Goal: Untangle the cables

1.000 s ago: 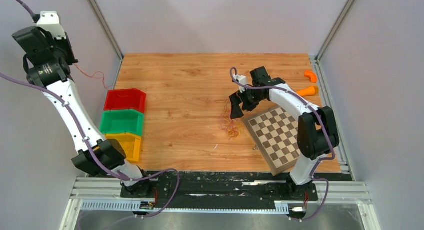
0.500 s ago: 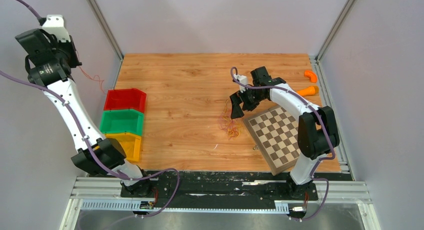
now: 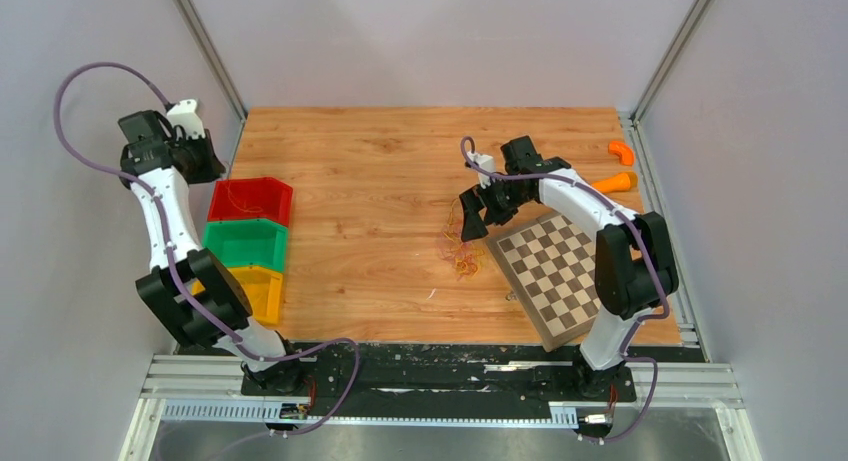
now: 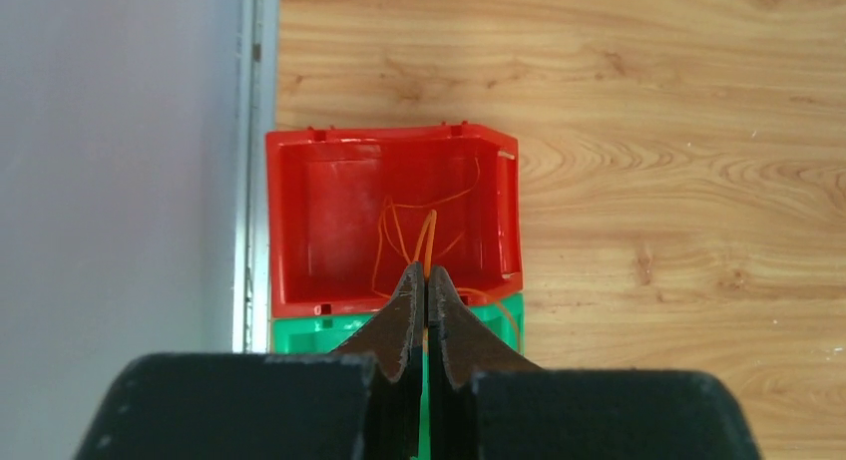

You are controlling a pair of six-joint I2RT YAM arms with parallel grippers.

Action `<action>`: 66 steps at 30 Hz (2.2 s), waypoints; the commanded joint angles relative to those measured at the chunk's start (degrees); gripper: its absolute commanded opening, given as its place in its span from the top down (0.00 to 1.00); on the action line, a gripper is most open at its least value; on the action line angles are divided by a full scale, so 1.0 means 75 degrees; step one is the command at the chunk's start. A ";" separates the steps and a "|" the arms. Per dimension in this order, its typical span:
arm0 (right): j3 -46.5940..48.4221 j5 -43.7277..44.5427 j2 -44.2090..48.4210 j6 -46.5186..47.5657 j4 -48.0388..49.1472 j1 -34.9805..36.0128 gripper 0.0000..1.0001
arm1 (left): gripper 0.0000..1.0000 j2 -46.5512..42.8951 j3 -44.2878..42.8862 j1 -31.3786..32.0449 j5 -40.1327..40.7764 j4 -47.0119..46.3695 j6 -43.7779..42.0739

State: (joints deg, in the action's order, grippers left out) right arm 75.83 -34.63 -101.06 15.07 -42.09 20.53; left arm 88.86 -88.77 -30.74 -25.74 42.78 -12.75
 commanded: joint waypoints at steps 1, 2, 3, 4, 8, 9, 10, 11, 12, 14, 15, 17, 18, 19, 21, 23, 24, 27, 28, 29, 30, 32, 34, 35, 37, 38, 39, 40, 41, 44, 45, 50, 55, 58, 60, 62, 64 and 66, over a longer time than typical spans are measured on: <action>-0.0132 -0.0256 -0.0078 -0.0063 0.0175 -0.0037 0.00 | 1.00 0.0294 0.0606 0.0076 0.0005 -0.1236 0.0126; -0.0136 -0.0259 -0.0090 -0.0074 0.0180 -0.0038 0.00 | 1.00 0.0475 0.0666 0.0114 -0.0010 -0.1330 0.0145; -0.0138 -0.0274 -0.0095 -0.0076 0.0185 -0.0035 0.00 | 1.00 0.0559 0.0782 0.0132 0.0028 -0.1373 0.0175; -0.0154 -0.0271 -0.0103 -0.0076 0.0186 -0.0037 0.00 | 1.00 0.0693 0.0860 0.0174 0.0042 -0.1537 0.0188; -0.0205 -0.0278 -0.0136 -0.0044 0.0195 -0.0041 0.00 | 1.00 0.0887 0.1410 0.0324 0.0171 -0.2295 0.0237; -0.0210 -0.0270 -0.0161 -0.0041 0.0197 -0.0048 0.00 | 1.00 0.0924 0.1522 0.0387 0.0240 -0.2371 0.0207; -0.0209 -0.0281 -0.0185 -0.0041 0.0197 -0.0044 0.00 | 1.00 0.1013 0.1570 0.0426 0.0313 -0.2475 0.0186; -0.0219 -0.0294 -0.0208 -0.0041 0.0206 -0.0063 0.00 | 1.00 0.1057 0.1670 0.0485 0.0469 -0.2537 0.0141; -0.0226 -0.0309 -0.0232 -0.0046 0.0215 -0.0058 0.00 | 1.00 0.1143 0.1768 0.0505 0.0599 -0.2628 0.0112; -0.0242 -0.0335 -0.0267 -0.0043 0.0230 -0.0075 0.00 | 1.00 0.1263 0.1915 0.0565 0.0977 -0.2729 -0.0040; -0.0244 -0.0329 -0.0288 -0.0035 0.0229 -0.0077 0.00 | 1.00 0.1305 0.1942 0.0617 0.1196 -0.2740 -0.0107; -0.0267 -0.0294 -0.0307 0.0018 0.0213 -0.0089 0.00 | 1.00 0.1432 0.2017 0.0667 0.1835 -0.2763 -0.0250; -0.0276 -0.0249 -0.0307 0.0043 0.0217 -0.0085 0.00 | 0.99 0.1448 0.2025 0.0672 0.2121 -0.2719 -0.0287; -0.0295 -0.0196 -0.0307 0.0077 0.0214 -0.0087 0.00 | 0.96 0.1434 0.2015 0.0676 0.2214 -0.2603 -0.0301; -0.0332 -0.0107 -0.0285 0.0125 0.0204 -0.0089 0.01 | 0.76 0.1347 0.1935 0.0678 0.2192 -0.2247 -0.0328; -0.0383 -0.0093 -0.0268 0.0145 0.0204 -0.0086 0.03 | 0.60 0.1103 0.1837 0.0677 0.1942 -0.1925 -0.0378; -0.0392 -0.0098 -0.0279 0.0147 0.0208 -0.0079 0.04 | 0.50 0.0991 0.1828 0.0677 0.1735 -0.1840 -0.0407; -0.0312 -0.0157 -0.0410 0.0082 0.0219 -0.0076 0.07 | 0.30 0.0372 0.1795 0.0671 0.1294 -0.1526 -0.0471; -0.0235 -0.0156 -0.0478 0.0042 0.0248 -0.0063 0.09 | 0.27 0.0262 0.1706 0.0676 0.1104 -0.1459 -0.0468; -0.0139 -0.0116 -0.0556 -0.0002 0.0289 -0.0050 0.10 | 0.21 0.0059 0.1650 0.0676 0.0996 -0.1280 -0.0474; -0.0046 -0.0036 -0.0643 -0.0064 0.0352 -0.0038 0.12 | 0.18 -0.0035 0.1500 0.0677 0.0746 -0.1201 -0.0451; 0.0200 0.0129 -0.0862 -0.0157 0.0507 -0.0029 0.14 | 0.07 -0.0322 0.1288 0.0686 0.0381 -0.1026 -0.0379; 0.0488 0.0306 -0.1196 -0.0224 0.0645 -0.0001 0.17 | 0.01 -0.0681 0.1110 0.0681 0.0008 -0.0955 -0.0250; 0.0687 0.0449 -0.1369 -0.0247 0.0688 0.0024 0.18 | 0.00 -0.0757 0.1037 0.0679 -0.0257 -0.0951 -0.0167; 0.0965 0.0833 -0.1688 -0.0240 0.0807 0.0127 0.21 | 0.00 -0.0955 0.0962 0.0671 -0.0702 -0.0962 -0.0073; 0.1079 0.1035 -0.1835 -0.0230 0.0862 0.0179 0.21 | 0.00 -0.1068 0.0962 0.0681 -0.0862 -0.1003 -0.0047; 0.1194 0.1193 -0.1954 -0.0218 0.0906 0.0233 0.22 | 0.00 -0.1126 0.0988 0.0685 -0.1187 -0.1028 -0.0043; 0.1275 0.1316 -0.2083 -0.0208 0.0939 0.0289 0.24 | 0.00 -0.1228 0.1010 0.0705 -0.1356 -0.1096 -0.0044; 0.1354 0.1387 -0.2205 -0.0190 0.0971 0.0352 0.27 | 0.00 -0.1276 0.1061 0.0721 -0.1679 -0.1139 -0.0075; 0.1551 0.1243 -0.2534 -0.0063 0.0970 0.0525 0.58 | 0.00 -0.1461 0.1189 0.0941 -0.2153 -0.1350 -0.0107; 0.1628 0.0988 -0.2579 -0.0002 0.0922 0.0579 0.74 | 0.00 -0.1475 0.1215 0.1074 -0.2400 -0.1348 -0.0140; 0.1589 -0.0728 -0.1653 0.0250 0.1040 0.0836 1.00 | 0.00 -0.1421 0.1123 0.1479 -0.3826 -0.0444 -0.0689; 0.1704 -0.1728 -0.0818 -0.0344 0.1200 0.0919 1.00 | 0.00 -0.1738 0.1924 0.2325 -0.4305 -0.0300 -0.0805; 0.1641 -0.1954 -0.0602 -0.0690 0.1310 0.0919 1.00 | 0.01 -0.2171 0.3137 0.3270 -0.4116 -0.0895 -0.0495; 0.1544 -0.2061 -0.0566 -0.0851 0.1391 0.0921 1.00 | 0.05 -0.2470 0.3948 0.3866 -0.3903 -0.1729 0.0092; 0.1445 -0.2239 -0.0604 -0.0965 0.1446 0.0921 1.00 | 0.09 -0.2559 0.4544 0.4442 -0.3724 -0.2436 0.0571; 0.1333 -0.2334 -0.0646 -0.1037 0.1500 0.0919 1.00 | 0.15 -0.2412 0.4910 0.4896 -0.3643 -0.2923 0.0713; 0.1217 -0.2353 -0.0653 -0.1081 0.1554 0.0919 1.00 | 0.25 -0.2140 0.5091 0.5227 -0.3557 -0.3233 0.0625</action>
State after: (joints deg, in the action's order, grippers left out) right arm 86.24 -48.47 -105.82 9.23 -32.77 27.57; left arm 71.75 -52.80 4.67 -53.43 28.56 -11.16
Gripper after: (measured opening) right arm 0.007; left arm 0.804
